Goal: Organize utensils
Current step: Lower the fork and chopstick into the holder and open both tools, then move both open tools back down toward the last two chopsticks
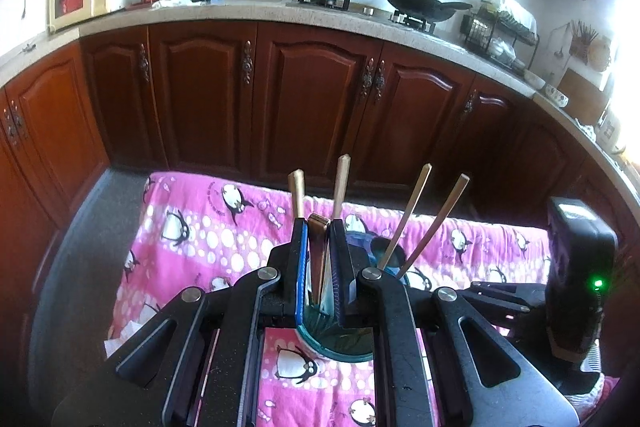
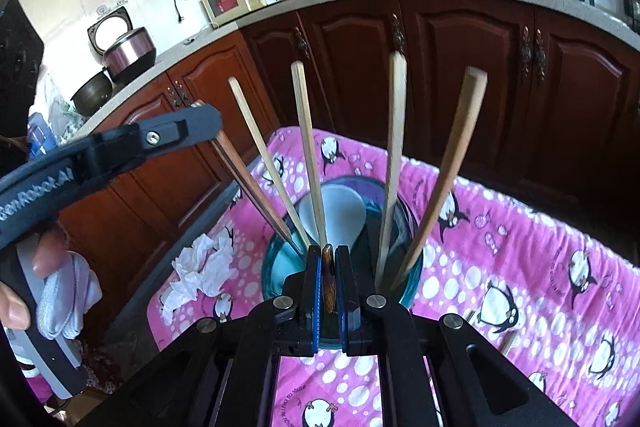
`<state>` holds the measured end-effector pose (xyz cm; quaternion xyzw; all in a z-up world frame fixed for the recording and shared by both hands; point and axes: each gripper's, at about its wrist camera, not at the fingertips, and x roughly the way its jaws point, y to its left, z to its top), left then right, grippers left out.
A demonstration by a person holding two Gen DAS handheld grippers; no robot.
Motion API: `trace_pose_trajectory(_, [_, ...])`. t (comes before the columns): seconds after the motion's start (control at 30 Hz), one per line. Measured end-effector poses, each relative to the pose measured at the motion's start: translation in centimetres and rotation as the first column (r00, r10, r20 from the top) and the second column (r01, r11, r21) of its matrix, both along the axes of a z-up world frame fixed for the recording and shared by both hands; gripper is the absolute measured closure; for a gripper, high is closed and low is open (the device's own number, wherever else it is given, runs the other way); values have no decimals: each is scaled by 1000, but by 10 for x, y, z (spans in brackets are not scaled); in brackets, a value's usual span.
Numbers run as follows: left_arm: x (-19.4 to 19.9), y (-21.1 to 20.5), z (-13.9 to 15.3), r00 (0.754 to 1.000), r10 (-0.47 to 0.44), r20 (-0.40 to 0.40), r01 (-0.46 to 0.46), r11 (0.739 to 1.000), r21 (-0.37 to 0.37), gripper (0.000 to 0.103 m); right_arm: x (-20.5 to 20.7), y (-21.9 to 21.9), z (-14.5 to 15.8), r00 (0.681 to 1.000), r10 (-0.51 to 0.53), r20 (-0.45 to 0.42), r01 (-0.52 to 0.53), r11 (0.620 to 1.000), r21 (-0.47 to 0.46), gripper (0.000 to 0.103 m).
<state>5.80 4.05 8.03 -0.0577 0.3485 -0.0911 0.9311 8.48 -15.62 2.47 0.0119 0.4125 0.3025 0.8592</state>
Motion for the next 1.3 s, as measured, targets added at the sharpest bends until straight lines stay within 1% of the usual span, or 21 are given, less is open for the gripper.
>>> trace_pose_trajectory(0.2, [0,-2,-9,1000,1,-25,-1,1000,2,94,0,-2,-17,999,-11,-41,11,1000,-6,97])
trace_pose_trajectory(0.4, [-1,-3,-11,999,6,-33,-6,1000,0,94,2,-8,-19,998,-25,-51,25,1000,7,97])
trace_pose_trajectory(0.53, [-1,-1,-10,999,8,-43,-8,1000,-13,93,3,-18,-19,996,-47,-73,50,998,36,97])
trace_pose_trajectory(0.63, [-3,0,-9,999,7,-46,-8,1000,-23,93,3,-26,-21,995,-70,-77,73,997,33,93])
trace_pose_trajectory(0.73, [-5,-1,-7,999,5,-43,-6,1000,-26,93,1,-33,-23,992,-87,-86,91,995,37,91])
trace_pose_trajectory(0.8, [-6,-1,-7,999,5,-44,-6,1000,-27,93,-1,-37,-21,992,-94,-84,98,994,41,89])
trace_pose_trajectory(0.9, [-8,1,-6,999,8,-47,-10,999,-37,92,-4,-42,-18,991,-102,-81,107,993,58,79])
trace_pose_trajectory(1.03, [-13,5,-3,999,17,-47,-20,999,-50,91,-9,-53,-13,990,-116,-77,121,990,71,79])
trace_pose_trajectory(1.2, [-21,7,2,999,24,-39,-26,998,-57,82,-18,-64,-3,988,-136,-69,143,985,98,78])
trace_pose_trajectory(1.3, [-26,6,6,999,25,-31,-26,998,-51,81,-24,-69,3,988,-144,-58,149,983,106,78])
